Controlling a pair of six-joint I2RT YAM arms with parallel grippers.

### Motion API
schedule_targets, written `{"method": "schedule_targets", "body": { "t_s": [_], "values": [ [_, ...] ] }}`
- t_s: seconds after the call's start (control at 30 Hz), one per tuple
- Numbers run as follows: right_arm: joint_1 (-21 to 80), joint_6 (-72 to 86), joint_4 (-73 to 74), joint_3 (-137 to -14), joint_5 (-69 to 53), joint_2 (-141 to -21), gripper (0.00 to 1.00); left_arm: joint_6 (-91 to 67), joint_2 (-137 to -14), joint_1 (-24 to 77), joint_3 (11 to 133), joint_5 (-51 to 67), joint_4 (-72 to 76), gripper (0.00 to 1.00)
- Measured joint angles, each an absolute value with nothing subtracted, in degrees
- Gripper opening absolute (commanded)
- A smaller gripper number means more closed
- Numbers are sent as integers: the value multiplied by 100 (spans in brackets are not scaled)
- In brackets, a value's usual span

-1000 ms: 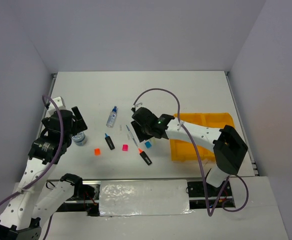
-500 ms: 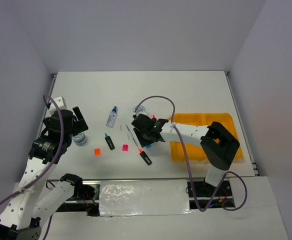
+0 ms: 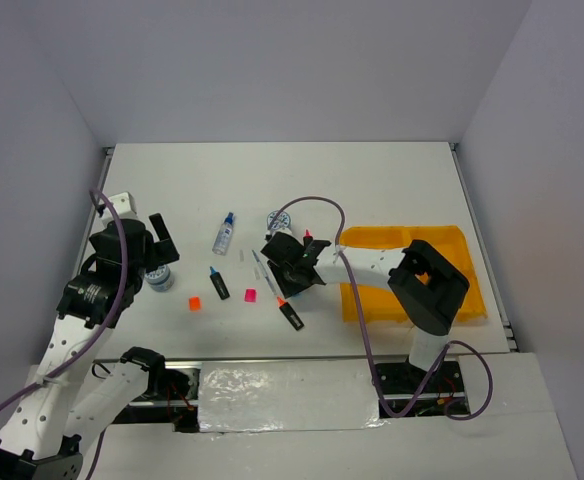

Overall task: Sort the stationery into containers
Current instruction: Pick up the pen cap from the center of the board.

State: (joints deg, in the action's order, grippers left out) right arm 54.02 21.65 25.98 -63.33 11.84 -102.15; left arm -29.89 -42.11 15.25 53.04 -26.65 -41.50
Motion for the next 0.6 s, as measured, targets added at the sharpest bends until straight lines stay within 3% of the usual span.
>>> {"method": "schedule_targets", "body": {
  "t_s": [0.33, 0.6],
  "values": [
    [5402, 2250, 2550, -6340, 1181, -10353, 45, -2976, -4213, 1525, 5297, -2606, -4147, 99],
    [5459, 2447, 2539, -6361, 1297, -10385, 25, -2974, -4213, 1525, 5295, -2589, -4150, 99]
  ]
}}
